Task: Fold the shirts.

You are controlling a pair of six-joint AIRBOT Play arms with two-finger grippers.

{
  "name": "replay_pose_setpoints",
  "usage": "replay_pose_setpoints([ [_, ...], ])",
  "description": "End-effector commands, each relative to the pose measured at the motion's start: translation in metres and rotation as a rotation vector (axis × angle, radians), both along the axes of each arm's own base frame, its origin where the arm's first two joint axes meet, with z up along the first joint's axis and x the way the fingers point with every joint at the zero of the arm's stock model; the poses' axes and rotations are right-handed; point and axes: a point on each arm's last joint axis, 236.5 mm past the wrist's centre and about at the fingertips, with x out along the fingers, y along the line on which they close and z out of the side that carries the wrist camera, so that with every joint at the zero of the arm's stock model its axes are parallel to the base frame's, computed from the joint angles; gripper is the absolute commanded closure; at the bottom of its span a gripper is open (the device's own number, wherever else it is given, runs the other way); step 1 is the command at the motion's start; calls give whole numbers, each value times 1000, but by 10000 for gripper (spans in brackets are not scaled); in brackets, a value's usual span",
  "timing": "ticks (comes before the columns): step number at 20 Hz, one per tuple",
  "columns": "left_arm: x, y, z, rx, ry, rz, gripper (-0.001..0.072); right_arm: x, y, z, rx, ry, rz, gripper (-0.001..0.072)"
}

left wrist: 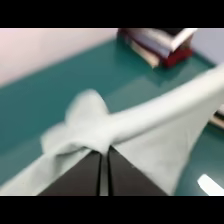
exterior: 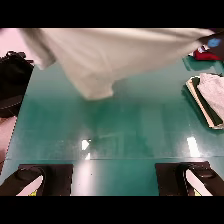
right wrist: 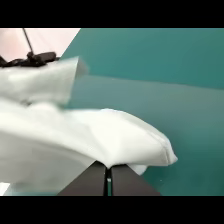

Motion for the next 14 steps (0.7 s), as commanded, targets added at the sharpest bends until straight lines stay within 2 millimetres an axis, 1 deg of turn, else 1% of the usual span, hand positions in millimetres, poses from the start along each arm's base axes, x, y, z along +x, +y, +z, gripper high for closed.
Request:
replay_pose_setpoints([
  [1, -35, 17, 22, -2, -95, 38, 686, -24, -22, 21, -71, 15, -84, 697],
  [2, -21, 14, 2, 34, -31, 38, 686, -16, -21, 10, -72, 70, -70, 697],
  [3, -2, 10, -26, 78, 61, 32, 686, -5, -17, -4, -76, 126, -47, 697],
  [4, 16, 4, -57, 116, 160, 19, 686, 9, -11, -24, -79, 191, -14, 697],
  [5, 36, -1, -94, 153, 271, 7, 686, 23, -1, -47, -79, 257, 20, 697],
  [6, 52, -5, -132, 184, 375, -3, 686, 37, 7, -79, -92, 338, 47, 697],
  [7, 66, -9, -174, 212, 484, -11, 686, 48, 12, -114, -133, 418, 57, 697],
  [8, 74, -13, -214, 244, 571, -22, 686, 58, 11, -154, -204, 500, 50, 697],
  [9, 78, -18, -258, 284, 655, -30, 686, 64, 9, -187, -271, 564, 41, 697],
  [10, 74, -25, -295, 321, 725, -48, 686, 67, 8, -217, -318, 625, 43, 697],
  [11, 61, -35, -333, 366, 796, -83, 686, 67, 11, -238, -337, 676, 56, 696],
  [12, 42, -46, -365, 405, 862, -128, 686, 66, 14, -255, -344, 720, 69, 697],
  [13, 17, -57, -396, 458, 930, -185, 685, 66, 15, -267, -347, 745, 72, 697],
  [14, -8, -66, -418, 505, 982, -238, 685, 67, 15, -275, -347, 758, 71, 697],
])
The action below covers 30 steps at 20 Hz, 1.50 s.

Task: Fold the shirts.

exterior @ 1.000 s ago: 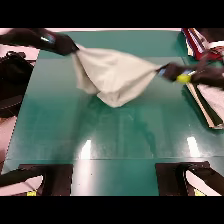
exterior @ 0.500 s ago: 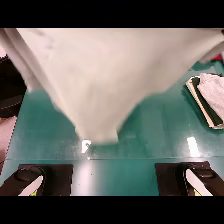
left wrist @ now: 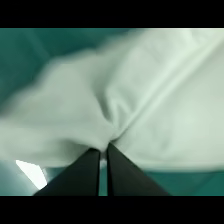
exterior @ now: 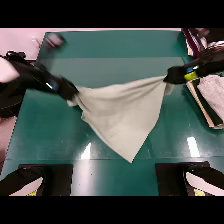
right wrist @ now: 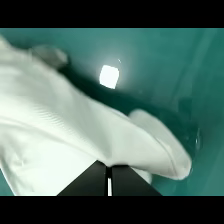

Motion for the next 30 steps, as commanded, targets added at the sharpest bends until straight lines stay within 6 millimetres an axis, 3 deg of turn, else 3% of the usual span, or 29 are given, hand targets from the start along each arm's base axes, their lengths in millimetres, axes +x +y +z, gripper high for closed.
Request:
replay_pose_setpoints([
  [1, -82, -25, -101, 121, 258, -176, 684, -1, 0, -51, -61, 103, 13, 697],
  [3, -123, -41, -117, 129, 336, -270, 683, 1, 0, -50, -59, 93, 10, 697],
  [4, -134, -50, -118, 122, 345, -303, 680, 2, 1, -50, -58, 89, 8, 697],
  [5, -140, -58, -115, 101, 347, -320, 448, 3, 1, -50, -58, 86, 7, 696],
  [6, -141, -69, -108, 46, 353, -312, 57, 4, 1, -49, -57, 81, 6, 696],
  [8, -121, -79, -87, -21, 302, -275, 52, 6, 1, -49, -55, 74, 4, 696],
  [10, -71, -66, -52, -46, 179, -188, 52, 6, 1, -49, -55, 74, 4, 697],
  [11, -37, -49, -32, -46, 96, -117, 52, 6, 1, -49, -55, 74, 4, 697],
  [13, 32, 8, -2, -26, -58, 88, 52, 6, 2, -48, -50, 75, 5, 696],
  [14, 57, 41, 2, -29, -82, 191, 52, 6, 3, -48, -47, 75, 6, 696],
  [16, 85, 95, -21, -18, -20, 341, 52, 6, 3, -48, -46, 72, 5, 696],
  [18, 93, 118, -65, -28, 135, 393, 53, 6, 3, -48, -46, 72, 5, 696],
  [20, 90, 119, -114, -16, 286, 370, 53, 6, 3, -48, -46, 73, 5, 696],
  [22, 84, 111, -147, -27, 406, 353, 52, 6, 3, -48, -46, 73, 4, 696],
  [24, 79, 97, -160, -46, 458, 315, 53, 6, 3, -48, -46, 72, 4, 696],
  [28, 74, 71, -162, -20, 426, 218, 54, 7, 3, -48, -46, 71, 3, 696],
  [29, 73, 69, -161, -21, 427, 215, 111, 7, 3, -48, -46, 71, 4, 696],
  [30, 73, 69, -160, -22, 425, 214, 388, 6, 3, -48, -46, 71, 4, 696],
])
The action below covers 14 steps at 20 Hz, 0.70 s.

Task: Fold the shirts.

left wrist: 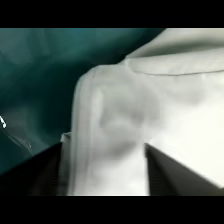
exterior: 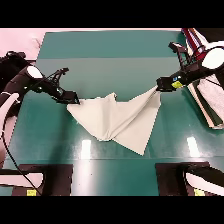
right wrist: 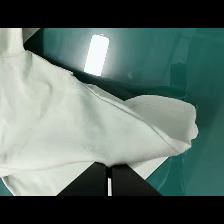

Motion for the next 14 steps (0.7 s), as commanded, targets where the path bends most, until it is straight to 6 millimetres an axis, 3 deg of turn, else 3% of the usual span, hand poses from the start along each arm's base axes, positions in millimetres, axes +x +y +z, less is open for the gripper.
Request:
replay_pose_setpoints([
  [1, -2, -7, 0, -2, 0, -34, 636, 0, 0, 1, 1, -3, -1, 696],
  [2, 1, -4, 8, 0, -10, -39, 684, 1, 0, 4, 2, -16, -2, 696],
  [3, 8, 0, 22, 4, -38, -31, 685, 3, 0, 11, 6, -39, -4, 696],
  [4, 19, 4, 46, 6, -104, -6, 685, 6, -2, 24, 5, -74, -7, 696],
  [6, 44, 15, 127, 1, -327, 60, 685, 11, -4, 79, 27, -213, -12, 696],
  [8, 47, 29, 243, -11, -621, 115, 685, 6, -5, 149, 49, -392, 2, 696],
  [9, 33, 36, 308, -21, -775, 147, 685, -4, -6, 191, 66, -495, 3, 696],
  [11, -16, 43, 421, -34, -1064, 176, 684, -33, -12, 266, 96, -685, 1, 696],
  [13, -92, 43, 520, -57, -1356, 193, 685, -69, -24, 325, 103, -855, -17, 696],
  [14, -130, 43, 556, -71, -1475, 203, 685, -89, -32, 349, 101, -930, -34, 696],
])
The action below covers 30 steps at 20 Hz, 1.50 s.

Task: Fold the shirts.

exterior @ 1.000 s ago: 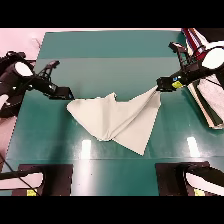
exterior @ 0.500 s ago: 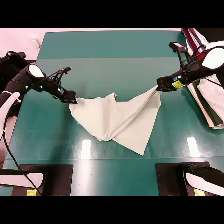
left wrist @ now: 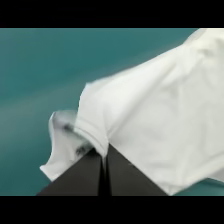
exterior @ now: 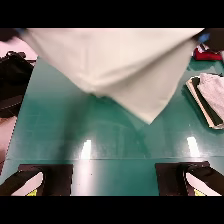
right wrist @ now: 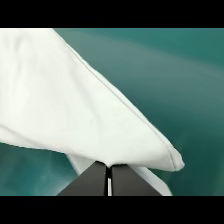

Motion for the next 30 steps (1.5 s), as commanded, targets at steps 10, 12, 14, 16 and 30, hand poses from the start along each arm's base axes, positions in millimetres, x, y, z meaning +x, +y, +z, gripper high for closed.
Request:
replay_pose_setpoints([
  [10, -140, 21, 160, -32, -509, 117, 686, -70, -51, 107, 18, -277, -163, 697],
  [12, -70, 20, 96, -15, -266, 104, 685, -31, -42, 62, -25, -114, -152, 696],
  [14, -5, 18, 7, 11, 27, 79, 685, 14, -35, -2, -82, 83, -146, 697],
  [16, 51, 19, -86, 16, 283, 68, 684, 58, -32, -81, -137, 288, -140, 696],
  [30, 130, 84, -300, -58, 785, 226, 42, 133, -47, -242, 143, 773, -14, 258],
])
